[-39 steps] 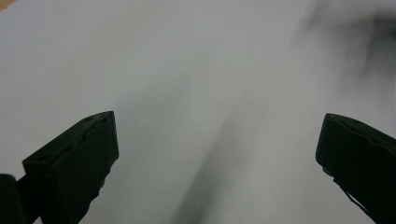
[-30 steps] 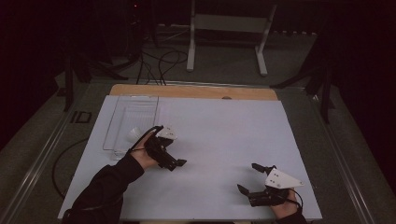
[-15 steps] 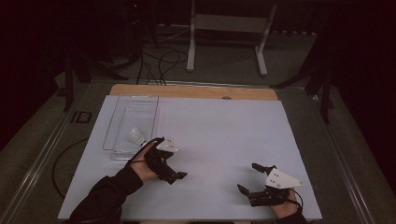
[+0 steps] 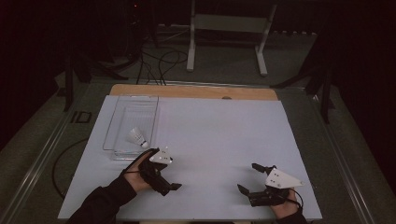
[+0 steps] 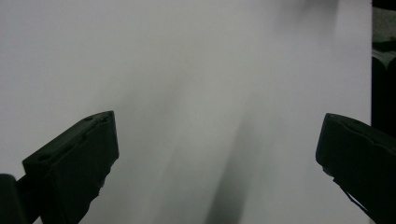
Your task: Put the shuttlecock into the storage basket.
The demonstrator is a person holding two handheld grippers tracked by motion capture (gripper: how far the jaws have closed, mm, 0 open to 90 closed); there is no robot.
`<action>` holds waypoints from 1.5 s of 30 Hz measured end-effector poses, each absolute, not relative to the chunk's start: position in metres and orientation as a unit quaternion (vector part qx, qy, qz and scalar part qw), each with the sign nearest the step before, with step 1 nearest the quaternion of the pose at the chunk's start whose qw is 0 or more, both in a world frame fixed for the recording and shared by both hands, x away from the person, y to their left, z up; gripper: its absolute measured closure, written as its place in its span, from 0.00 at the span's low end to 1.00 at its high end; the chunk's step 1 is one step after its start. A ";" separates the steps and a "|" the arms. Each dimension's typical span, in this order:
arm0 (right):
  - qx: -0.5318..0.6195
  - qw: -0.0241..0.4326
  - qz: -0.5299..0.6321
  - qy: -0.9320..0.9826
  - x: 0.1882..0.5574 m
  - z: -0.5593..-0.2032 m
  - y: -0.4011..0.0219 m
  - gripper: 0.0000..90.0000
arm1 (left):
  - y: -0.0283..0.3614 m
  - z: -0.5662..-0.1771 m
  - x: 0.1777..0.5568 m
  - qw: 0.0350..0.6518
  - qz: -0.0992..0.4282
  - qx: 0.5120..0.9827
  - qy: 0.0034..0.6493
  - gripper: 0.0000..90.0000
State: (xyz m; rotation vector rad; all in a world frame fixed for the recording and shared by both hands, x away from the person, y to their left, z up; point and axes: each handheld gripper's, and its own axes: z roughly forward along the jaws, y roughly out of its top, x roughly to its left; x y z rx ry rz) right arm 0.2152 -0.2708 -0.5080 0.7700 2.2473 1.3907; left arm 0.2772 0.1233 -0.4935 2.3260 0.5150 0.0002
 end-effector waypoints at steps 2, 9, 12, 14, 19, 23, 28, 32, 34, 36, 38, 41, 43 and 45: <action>0.275 0.194 0.495 0.801 0.215 -0.508 -0.271 0.11 | 0.127 -0.495 0.274 0.374 -0.001 0.905 0.204 0.00; 0.274 0.197 0.493 0.802 0.215 -0.508 -0.270 0.11 | 0.142 -0.499 0.264 0.383 0.002 0.899 0.212 0.00; 0.273 0.194 0.491 0.804 0.215 -0.509 -0.269 0.11 | 0.149 -0.502 0.261 0.388 0.004 0.894 0.224 0.00; 0.273 0.195 0.490 0.805 0.215 -0.508 -0.269 0.11 | 0.153 -0.504 0.259 0.391 0.005 0.891 0.229 0.00; 0.273 0.194 0.490 0.805 0.215 -0.509 -0.269 0.11 | 0.161 -0.510 0.254 0.398 0.012 0.885 0.242 0.00; 0.274 0.196 0.490 0.804 0.215 -0.508 -0.269 0.11 | 0.166 -0.515 0.250 0.395 0.016 0.883 0.253 0.00; 0.274 0.195 0.491 0.804 0.215 -0.508 -0.270 0.11 | 0.173 -0.517 0.247 0.401 0.026 0.877 0.264 0.00; 0.274 0.194 0.491 0.804 0.215 -0.508 -0.269 0.11 | 0.179 -0.520 0.245 0.393 0.034 0.876 0.277 0.00; 0.276 0.192 0.490 0.804 0.215 -0.509 -0.269 0.11 | 0.181 -0.522 0.243 0.392 0.041 0.875 0.281 0.00; 0.276 0.192 0.489 0.805 0.216 -0.509 -0.269 0.11 | 0.183 -0.524 0.242 0.394 0.041 0.872 0.287 0.00; 0.273 0.193 0.489 0.805 0.216 -0.510 -0.269 0.11 | 0.185 -0.525 0.239 0.397 0.055 0.869 0.290 0.00; 0.274 0.193 0.489 0.805 0.216 -0.510 -0.269 0.11 | 0.187 -0.525 0.238 0.399 0.060 0.865 0.297 0.00; 0.274 0.193 0.489 0.805 0.216 -0.510 -0.269 0.11 | 0.188 -0.526 0.238 0.400 0.063 0.863 0.302 0.00; 0.274 0.192 0.488 0.806 0.216 -0.510 -0.268 0.11 | 0.189 -0.526 0.238 0.406 0.071 0.859 0.304 0.00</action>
